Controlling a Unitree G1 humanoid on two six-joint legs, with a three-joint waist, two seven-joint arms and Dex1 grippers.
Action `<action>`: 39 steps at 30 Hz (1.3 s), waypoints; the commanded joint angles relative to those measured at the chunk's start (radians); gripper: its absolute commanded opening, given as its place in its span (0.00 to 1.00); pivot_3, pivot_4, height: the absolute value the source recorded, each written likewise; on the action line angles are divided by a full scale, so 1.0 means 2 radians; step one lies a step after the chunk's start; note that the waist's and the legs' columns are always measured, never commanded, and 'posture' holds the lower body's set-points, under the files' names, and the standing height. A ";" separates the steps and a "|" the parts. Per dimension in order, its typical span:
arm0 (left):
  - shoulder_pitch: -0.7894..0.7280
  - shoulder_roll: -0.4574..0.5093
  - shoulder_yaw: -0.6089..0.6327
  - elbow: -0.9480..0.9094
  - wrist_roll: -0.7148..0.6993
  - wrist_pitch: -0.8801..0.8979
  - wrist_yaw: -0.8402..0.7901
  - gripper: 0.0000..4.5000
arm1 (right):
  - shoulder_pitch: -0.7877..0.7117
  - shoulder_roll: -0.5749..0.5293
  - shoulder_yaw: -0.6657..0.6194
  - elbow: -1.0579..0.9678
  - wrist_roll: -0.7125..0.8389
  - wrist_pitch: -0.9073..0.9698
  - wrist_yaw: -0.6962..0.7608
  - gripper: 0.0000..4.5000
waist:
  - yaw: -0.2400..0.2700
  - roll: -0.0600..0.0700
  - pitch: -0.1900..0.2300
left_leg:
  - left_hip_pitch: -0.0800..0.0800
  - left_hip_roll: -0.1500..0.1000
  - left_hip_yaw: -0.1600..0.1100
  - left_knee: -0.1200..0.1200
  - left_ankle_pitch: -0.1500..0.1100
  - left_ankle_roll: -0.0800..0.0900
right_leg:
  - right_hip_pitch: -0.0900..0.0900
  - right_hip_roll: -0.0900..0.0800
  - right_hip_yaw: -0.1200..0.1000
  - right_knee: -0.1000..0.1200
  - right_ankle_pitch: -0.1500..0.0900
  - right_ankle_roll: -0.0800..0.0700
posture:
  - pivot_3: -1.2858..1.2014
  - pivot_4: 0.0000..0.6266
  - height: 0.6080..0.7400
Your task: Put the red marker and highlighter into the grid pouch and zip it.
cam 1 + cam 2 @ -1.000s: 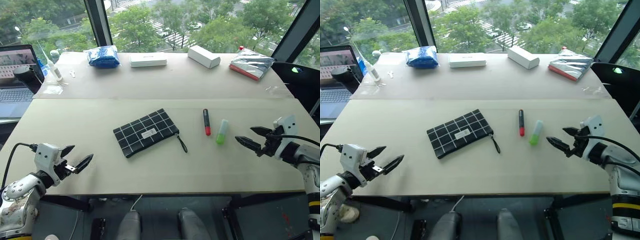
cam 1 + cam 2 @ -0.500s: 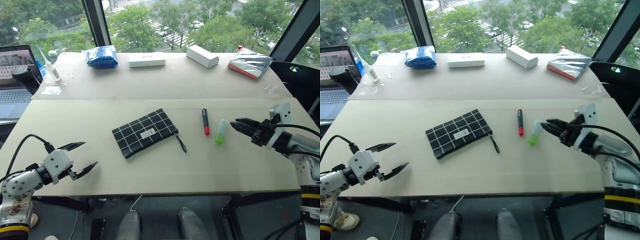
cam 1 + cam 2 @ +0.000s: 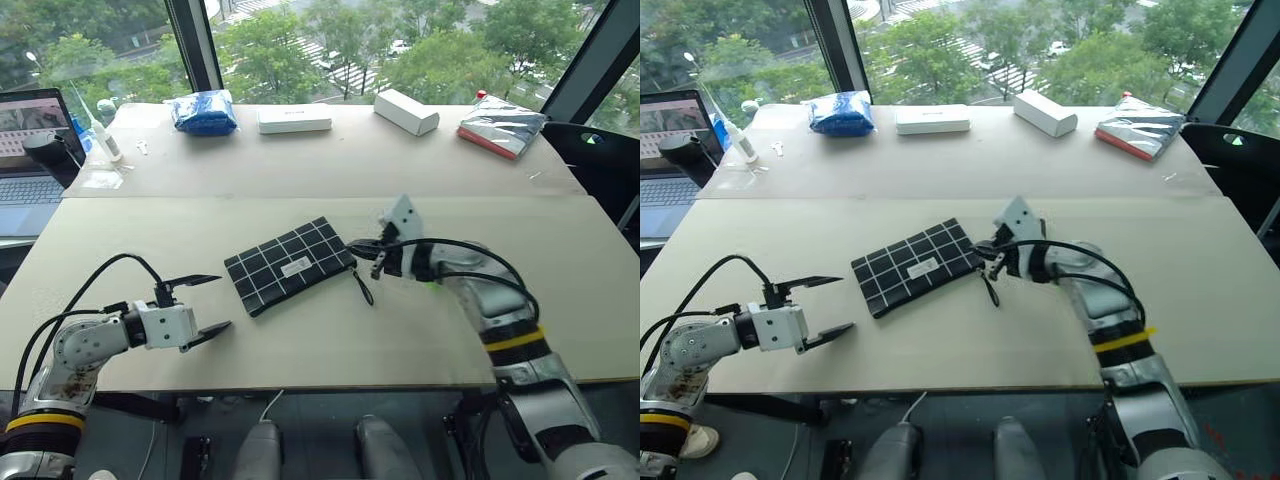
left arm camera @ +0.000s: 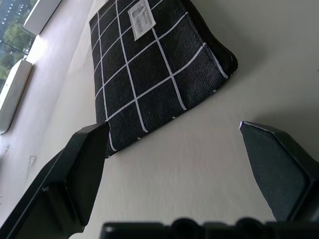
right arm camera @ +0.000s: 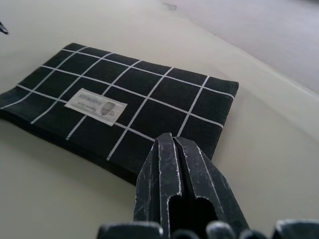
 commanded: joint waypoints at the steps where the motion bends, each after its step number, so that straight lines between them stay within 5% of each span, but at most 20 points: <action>1: -0.011 0.000 -0.017 -0.007 0.012 -0.008 0.016 1.00 | -0.025 0.016 0.012 0.028 -0.034 -0.016 -0.016 0.02 | 0.000 0.000 0.000 | 0.000 0.000 0.000 0.000 0.000 0.000 | 0.000 0.000 0.000 0.000 0.000 0.000 | 0.52 0.24 1.00; 14: -0.045 -0.008 -0.053 0.003 0.014 -0.002 0.037 1.00 | -0.018 0.001 0.080 0.047 -0.113 -0.073 0.045 0.02 | -0.001 0.000 0.000 | 0.000 0.000 0.000 0.000 0.000 0.000 | 0.000 0.000 0.000 0.001 0.000 0.000 | 0.52 0.24 1.00; 34: -0.101 -0.036 -0.118 0.080 0.090 -0.101 0.106 1.00 | -0.003 0.012 0.063 0.038 -0.116 -0.074 0.049 0.02 | 0.000 0.000 0.000 | 0.001 0.000 0.000 0.000 0.000 0.000 | 0.001 0.000 0.000 0.001 0.000 0.000 | 0.52 0.24 1.00; 39: -0.116 -0.039 -0.132 0.112 0.088 -0.126 0.112 0.67 | -0.003 0.013 0.057 0.041 -0.116 -0.073 0.048 0.00 | 0.000 0.000 0.000 | 0.002 0.000 0.000 0.000 0.000 0.000 | 0.001 0.000 0.000 0.001 0.000 0.000 | 0.52 0.24 1.00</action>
